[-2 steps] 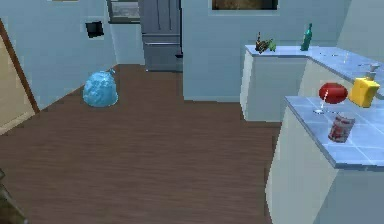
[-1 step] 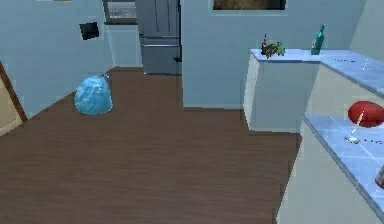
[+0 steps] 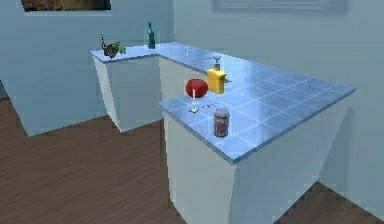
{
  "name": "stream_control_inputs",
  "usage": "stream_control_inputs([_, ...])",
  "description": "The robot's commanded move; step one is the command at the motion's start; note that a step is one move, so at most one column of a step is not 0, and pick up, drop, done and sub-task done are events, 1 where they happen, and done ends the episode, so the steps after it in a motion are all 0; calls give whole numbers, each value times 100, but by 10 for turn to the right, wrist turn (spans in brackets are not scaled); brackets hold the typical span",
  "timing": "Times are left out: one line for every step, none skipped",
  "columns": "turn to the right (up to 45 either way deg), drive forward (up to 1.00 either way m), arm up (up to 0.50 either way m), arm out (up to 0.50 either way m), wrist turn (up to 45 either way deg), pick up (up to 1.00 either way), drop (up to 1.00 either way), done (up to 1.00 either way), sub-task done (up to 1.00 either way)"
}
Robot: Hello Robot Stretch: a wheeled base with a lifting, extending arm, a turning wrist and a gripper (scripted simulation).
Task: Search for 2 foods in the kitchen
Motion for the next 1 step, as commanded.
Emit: stream_control_inputs([0,0,0,0,0,0,0,100,0])
